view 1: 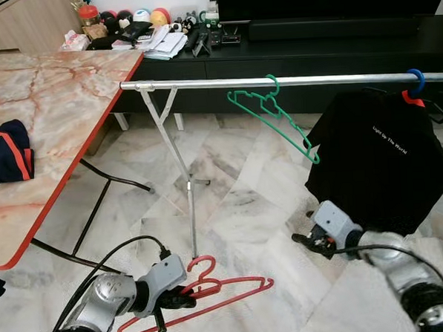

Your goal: Hang hanger

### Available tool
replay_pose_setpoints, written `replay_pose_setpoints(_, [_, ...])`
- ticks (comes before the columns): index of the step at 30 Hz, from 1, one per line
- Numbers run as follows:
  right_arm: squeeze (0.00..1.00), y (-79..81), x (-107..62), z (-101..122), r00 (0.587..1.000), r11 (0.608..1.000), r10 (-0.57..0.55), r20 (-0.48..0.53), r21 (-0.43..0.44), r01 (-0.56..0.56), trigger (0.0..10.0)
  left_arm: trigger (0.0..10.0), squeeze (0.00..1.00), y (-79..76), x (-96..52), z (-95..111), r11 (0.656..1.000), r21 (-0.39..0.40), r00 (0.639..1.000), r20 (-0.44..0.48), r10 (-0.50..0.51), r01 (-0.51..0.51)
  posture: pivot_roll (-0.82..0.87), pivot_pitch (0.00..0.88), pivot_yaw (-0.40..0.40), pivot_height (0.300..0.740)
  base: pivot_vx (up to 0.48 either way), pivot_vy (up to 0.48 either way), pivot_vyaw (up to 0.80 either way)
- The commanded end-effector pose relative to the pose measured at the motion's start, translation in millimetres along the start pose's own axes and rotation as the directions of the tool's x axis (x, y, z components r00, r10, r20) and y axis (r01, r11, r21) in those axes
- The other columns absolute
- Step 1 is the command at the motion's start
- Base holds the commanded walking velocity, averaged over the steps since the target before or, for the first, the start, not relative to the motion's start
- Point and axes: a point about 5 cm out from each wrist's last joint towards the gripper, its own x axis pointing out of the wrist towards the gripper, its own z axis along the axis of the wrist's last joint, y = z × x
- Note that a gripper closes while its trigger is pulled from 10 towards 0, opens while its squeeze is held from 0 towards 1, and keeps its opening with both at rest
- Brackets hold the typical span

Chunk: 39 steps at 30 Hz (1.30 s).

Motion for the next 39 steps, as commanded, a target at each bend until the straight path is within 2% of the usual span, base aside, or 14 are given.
replay_pose_setpoints(1, [0.00, 24.0, 8.0, 4, 0.977, 0.978, 0.210, 0.036, 0.005, -0.210, 10.0, 10.0, 0.00, -1.0, 3.2, 7, 0.998, 0.032, 0.999, -0.003, -0.044, 0.044, 0.00, 0.200, 0.067, 0.740, 0.000, 0.000, 0.00])
replay_pose_setpoints(2, [0.00, 24.0, 8.0, 4, 0.977, 0.978, 0.210, 0.036, 0.005, -0.210, 10.0, 10.0, 0.00, -1.0, 3.2, 7, 0.998, 0.032, 0.999, -0.003, -0.044, 0.044, 0.00, 0.200, 0.067, 0.740, 0.000, 0.000, 0.00])
replay_pose_setpoints(4, [0.00, 35.7, 12.3, 6, 0.950, 0.951, 0.307, 0.056, 0.015, -0.308, 10.0, 10.0, 0.00, 0.7, 4.2, 14, 0.997, 0.055, 0.999, -0.003, -0.052, 0.052, 0.00, 0.201, 0.068, 0.740, 0.000, 0.000, 0.00])
replay_pose_setpoints(7, [0.00, 48.5, 18.8, 5, 0.918, 0.918, 0.392, 0.064, 0.033, -0.395, 10.0, 10.0, 0.00, 1.8, 6.2, 23, 0.994, 0.087, 0.998, 0.001, -0.069, 0.069, 0.01, 0.198, 0.067, 0.740, 0.000, 0.000, 0.00])
replay_pose_setpoints(9, [0.00, 51.7, 25.4, 10, 0.904, 0.904, 0.416, 0.100, 0.064, -0.423, 10.0, 10.0, 0.00, 3.5, 8.1, 29, 0.989, 0.129, 0.998, -0.007, -0.068, 0.068, 0.01, 0.199, 0.064, 0.740, 0.000, 0.000, 0.00])
replay_pose_setpoints(11, [0.00, 52.5, 27.1, 13, 0.895, 0.895, 0.432, 0.109, 0.068, -0.440, 10.0, 10.0, 0.00, 3.8, 9.2, 32, 0.987, 0.143, 0.998, -0.011, -0.067, 0.067, 0.02, 0.199, 0.064, 0.740, 0.000, 0.000, 0.00])
replay_pose_setpoints(13, [0.00, 56.0, 28.2, 17, 0.867, 0.869, 0.486, 0.111, 0.050, -0.493, 10.0, 10.0, 0.00, 3.0, 12.4, 36, 0.986, 0.153, 0.998, -0.009, -0.067, 0.068, 0.01, 0.203, 0.055, 0.740, 0.000, 0.000, 0.00])
replay_pose_setpoints(21, [0.00, 58.8, 29.9, 26, 0.837, 0.844, 0.534, 0.120, -0.008, -0.537, 10.0, 10.0, 0.00, -1.1, 17.6, 43, 0.981, 0.173, 0.996, -0.009, -0.088, 0.088, 0.02, 0.202, 0.042, 0.740, 0.000, 0.000, 0.00])
replay_pose_setpoints(27, [0.00, 63.4, 32.1, 24, 0.820, 0.825, 0.564, 0.095, -0.014, -0.566, 10.0, 10.0, 0.00, -0.1, 19.9, 51, 0.980, 0.185, 0.997, 0.007, -0.082, 0.079, 0.03, 0.205, 0.032, 0.740, 0.000, 0.000, 0.00])
replay_pose_setpoints(36, [0.00, 72.0, 36.8, 13, 0.827, 0.827, 0.562, 0.032, -0.018, -0.561, 10.0, 10.0, 0.00, 2.7, 20.7, 61, 0.978, 0.199, 0.997, 0.028, -0.067, 0.060, 0.03, 0.209, 0.022, 0.740, 0.000, 0.000, 0.00])
replay_pose_setpoints(38, [0.00, 72.3, 39.8, 11, 0.856, 0.855, 0.517, 0.015, -0.051, -0.516, 10.0, 10.0, 0.00, 4.1, 20.8, 65, 0.977, 0.206, 0.998, 0.037, -0.059, 0.051, 0.03, 0.207, 0.020, 0.740, 0.000, 0.000, 0.00])
replay_pose_setpoints(39, [0.00, 69.7, 42.7, 13, 0.884, 0.884, 0.466, 0.031, -0.060, -0.464, 10.0, 10.0, 0.00, 4.6, 20.6, 68, 0.976, 0.213, 0.997, 0.044, -0.056, 0.046, 0.03, 0.212, 0.019, 0.740, 0.000, 0.000, 0.00])
